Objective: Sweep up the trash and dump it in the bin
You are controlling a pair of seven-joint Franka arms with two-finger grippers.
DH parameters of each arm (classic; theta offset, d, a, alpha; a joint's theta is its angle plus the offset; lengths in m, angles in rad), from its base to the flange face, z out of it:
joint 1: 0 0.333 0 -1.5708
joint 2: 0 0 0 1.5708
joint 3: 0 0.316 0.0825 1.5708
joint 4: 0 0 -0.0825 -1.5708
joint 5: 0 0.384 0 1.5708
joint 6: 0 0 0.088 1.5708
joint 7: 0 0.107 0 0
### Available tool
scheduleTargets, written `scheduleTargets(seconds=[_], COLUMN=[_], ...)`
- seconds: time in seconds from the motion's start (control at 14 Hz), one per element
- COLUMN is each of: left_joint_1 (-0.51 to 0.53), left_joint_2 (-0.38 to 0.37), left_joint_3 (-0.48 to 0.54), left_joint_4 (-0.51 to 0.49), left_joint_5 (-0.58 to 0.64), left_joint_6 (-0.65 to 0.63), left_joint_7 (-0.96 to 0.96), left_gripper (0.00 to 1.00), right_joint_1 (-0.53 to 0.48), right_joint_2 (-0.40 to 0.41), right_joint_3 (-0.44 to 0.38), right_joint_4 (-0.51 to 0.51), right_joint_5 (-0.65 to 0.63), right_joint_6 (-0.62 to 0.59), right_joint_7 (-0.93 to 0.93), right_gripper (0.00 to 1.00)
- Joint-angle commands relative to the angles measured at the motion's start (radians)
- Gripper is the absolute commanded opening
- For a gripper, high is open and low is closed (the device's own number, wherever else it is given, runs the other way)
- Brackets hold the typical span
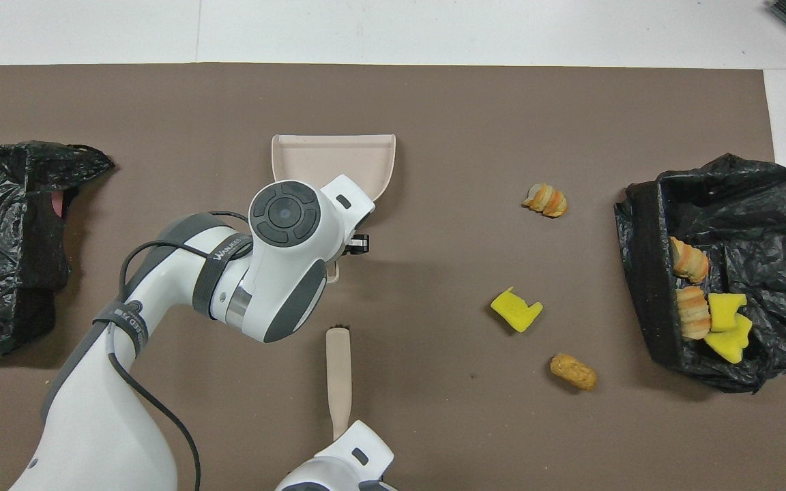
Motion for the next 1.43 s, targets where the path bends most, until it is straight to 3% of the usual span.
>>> scheduleTargets(seconds=[0.0, 0.14, 0.36, 0.71, 1.14, 1.36], left_joint_1=[0.0, 0.001, 0.021, 0.122, 0.253, 0.276], left_joint_2=[-0.03, -0.033, -0.059, -0.111, -0.16, -0.144], left_joint_3=[0.009, 0.015, 0.02, 0.02, 0.02, 0.02], left_joint_4=[-0.006, 0.001, 0.003, 0.043, 0.044, 0.096], left_joint_5=[0.007, 0.007, 0.016, 0.018, 0.019, 0.03], left_joint_6=[-0.011, -0.014, -0.038, -0.204, -0.353, -0.374], left_joint_7=[0.001, 0.006, 0.088, 0.419, 0.999, 1.191], left_gripper=[0.0, 0.0, 0.0, 0.0, 0.0, 0.0], right_joint_1=[-0.014, -0.059, -0.18, -0.284, -0.497, -0.548], right_joint_2=[-0.176, -0.275, -0.369, -0.418, -0.42, -0.478], right_joint_3=[-0.003, -0.003, -0.003, -0.003, -0.003, -0.003], right_joint_4=[-0.154, -0.22, -0.227, -0.293, -0.331, -0.418], right_joint_5=[0.015, 0.015, 0.013, 0.006, -0.048, -0.053], right_joint_6=[-0.013, -0.064, -0.239, -0.339, -0.477, -0.467], right_joint_7=[0.068, 0.073, 0.087, 0.232, 0.194, 0.118], right_gripper=[0.0, 0.0, 0.0, 0.0, 0.0, 0.0])
